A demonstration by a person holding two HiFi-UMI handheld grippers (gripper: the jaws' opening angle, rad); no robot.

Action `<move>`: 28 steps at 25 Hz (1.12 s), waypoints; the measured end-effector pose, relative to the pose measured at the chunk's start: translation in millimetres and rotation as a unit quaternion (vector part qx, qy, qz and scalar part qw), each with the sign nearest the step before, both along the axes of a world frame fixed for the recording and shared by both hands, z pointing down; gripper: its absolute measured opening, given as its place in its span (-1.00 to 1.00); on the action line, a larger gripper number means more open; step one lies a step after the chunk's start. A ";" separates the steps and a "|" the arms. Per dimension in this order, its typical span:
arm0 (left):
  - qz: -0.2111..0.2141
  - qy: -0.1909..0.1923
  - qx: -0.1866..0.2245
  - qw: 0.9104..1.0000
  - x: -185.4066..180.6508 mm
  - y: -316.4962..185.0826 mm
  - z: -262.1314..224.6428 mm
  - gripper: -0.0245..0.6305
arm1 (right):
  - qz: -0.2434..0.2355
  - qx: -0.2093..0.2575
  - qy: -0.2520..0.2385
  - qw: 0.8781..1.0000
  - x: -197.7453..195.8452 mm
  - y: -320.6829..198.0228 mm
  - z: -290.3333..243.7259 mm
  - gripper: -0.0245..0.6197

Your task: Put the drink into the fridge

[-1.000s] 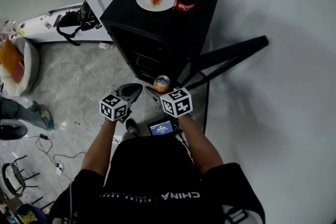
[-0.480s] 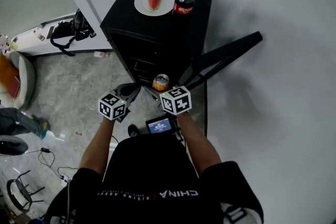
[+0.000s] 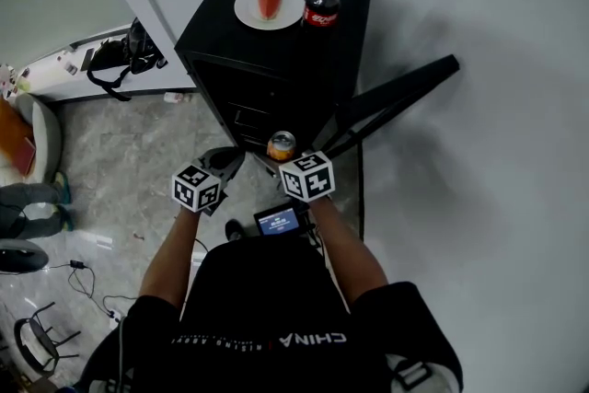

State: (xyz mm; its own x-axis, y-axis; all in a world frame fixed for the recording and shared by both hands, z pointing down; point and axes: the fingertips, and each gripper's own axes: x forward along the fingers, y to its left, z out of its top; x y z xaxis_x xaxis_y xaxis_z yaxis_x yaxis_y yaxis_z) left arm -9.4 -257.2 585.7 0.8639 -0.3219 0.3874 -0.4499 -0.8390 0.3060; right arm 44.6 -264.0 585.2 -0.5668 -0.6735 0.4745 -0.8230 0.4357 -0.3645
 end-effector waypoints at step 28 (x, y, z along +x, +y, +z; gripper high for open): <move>-0.048 0.009 0.024 0.999 38.8 -120.3 66.5 -0.89 | 0.249 0.016 0.041 0.967 46.1 -99.0 80.5 0.16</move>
